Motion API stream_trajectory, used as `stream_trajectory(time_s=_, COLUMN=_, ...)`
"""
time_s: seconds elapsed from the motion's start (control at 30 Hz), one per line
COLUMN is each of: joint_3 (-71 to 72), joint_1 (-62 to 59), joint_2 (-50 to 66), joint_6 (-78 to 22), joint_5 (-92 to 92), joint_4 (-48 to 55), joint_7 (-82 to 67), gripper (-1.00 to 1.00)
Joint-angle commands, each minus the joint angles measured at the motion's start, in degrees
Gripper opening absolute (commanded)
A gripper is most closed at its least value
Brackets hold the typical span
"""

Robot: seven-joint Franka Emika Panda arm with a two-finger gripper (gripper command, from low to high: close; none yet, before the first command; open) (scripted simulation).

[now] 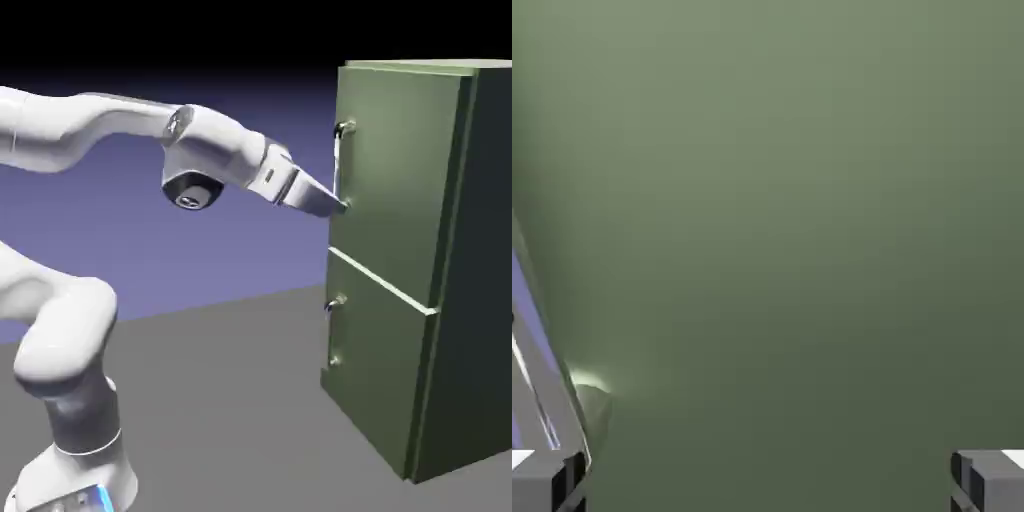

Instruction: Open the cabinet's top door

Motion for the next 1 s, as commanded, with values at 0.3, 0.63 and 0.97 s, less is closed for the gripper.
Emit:
stream_trajectory(time_s=0.3, joint_3=9.8, joint_1=-9.2, joint_2=-7.2, joint_6=-2.9, joint_5=24.9, joint_4=2.0, joint_7=-15.2, gripper=0.0)
stream_trajectory(time_s=0.63, joint_3=19.7, joint_1=-18.4, joint_2=-14.4, joint_6=-5.9, joint_5=49.8, joint_4=4.1, joint_7=-30.4, gripper=0.0)
stream_trajectory(time_s=0.97, joint_3=28.2, joint_1=-26.3, joint_2=-20.7, joint_6=-8.4, joint_5=71.4, joint_4=5.9, joint_7=-43.6, gripper=0.0)
